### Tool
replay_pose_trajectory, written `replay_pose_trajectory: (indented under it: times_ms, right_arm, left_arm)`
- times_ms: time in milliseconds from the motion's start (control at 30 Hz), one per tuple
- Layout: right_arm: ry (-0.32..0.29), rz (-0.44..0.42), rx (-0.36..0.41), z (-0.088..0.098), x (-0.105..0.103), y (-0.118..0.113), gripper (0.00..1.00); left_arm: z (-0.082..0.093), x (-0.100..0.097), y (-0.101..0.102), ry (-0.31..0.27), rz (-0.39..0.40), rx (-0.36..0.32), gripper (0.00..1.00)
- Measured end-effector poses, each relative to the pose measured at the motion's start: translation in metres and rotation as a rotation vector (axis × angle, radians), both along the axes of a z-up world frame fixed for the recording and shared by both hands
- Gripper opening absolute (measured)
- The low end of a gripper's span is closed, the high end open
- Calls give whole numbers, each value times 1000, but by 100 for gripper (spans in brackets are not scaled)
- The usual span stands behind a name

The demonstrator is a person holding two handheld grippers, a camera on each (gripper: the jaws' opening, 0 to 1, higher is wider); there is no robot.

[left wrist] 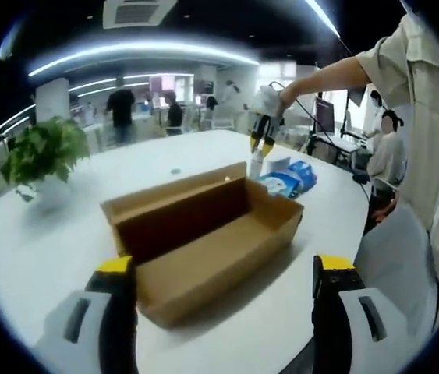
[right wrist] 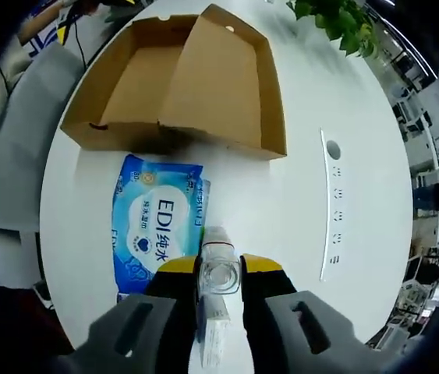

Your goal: Operate the shoe box by opening the lid, removing the specified soft item, and placing it in the target area until the item is outside and the box remains undamaged.

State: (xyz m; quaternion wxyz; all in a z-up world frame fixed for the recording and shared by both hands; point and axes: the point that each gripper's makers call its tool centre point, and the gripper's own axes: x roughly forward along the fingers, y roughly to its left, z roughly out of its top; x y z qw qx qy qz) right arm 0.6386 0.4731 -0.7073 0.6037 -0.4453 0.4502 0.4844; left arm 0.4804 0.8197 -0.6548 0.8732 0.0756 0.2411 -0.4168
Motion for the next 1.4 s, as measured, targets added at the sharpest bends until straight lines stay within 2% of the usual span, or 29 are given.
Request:
replay_pose_trajectory:
  times_ms: [333,567,733,800,900,1067,1400]
  right_arm:
    - [-8,-3,-8,-3,4,-2,19]
    - [-46,-16,-9,-1,10,-4,25]
    - [-57,-21,-6,4,10,-5,27]
    - [-63,-23,0,6,9,-4,26]
    - [-58,-9,5,5,7,-3,18]
    - [-53,-81,14,5,8,-3,18]
    - [-37,-173,18,4,8,-3,18]
  left_arm:
    - [-7,-3,5,23,12,17,95]
    - [-11,-1,10,43,35,25,94]
    - [-13,5,16,50,69,39,88]
    - [-14,6,18,52,81,43,85]
    - [-15,8,20,52,91,53,83]
    - [-17,6,21,55,97,57,79]
    - [-22,4,24,65,111,59,79]
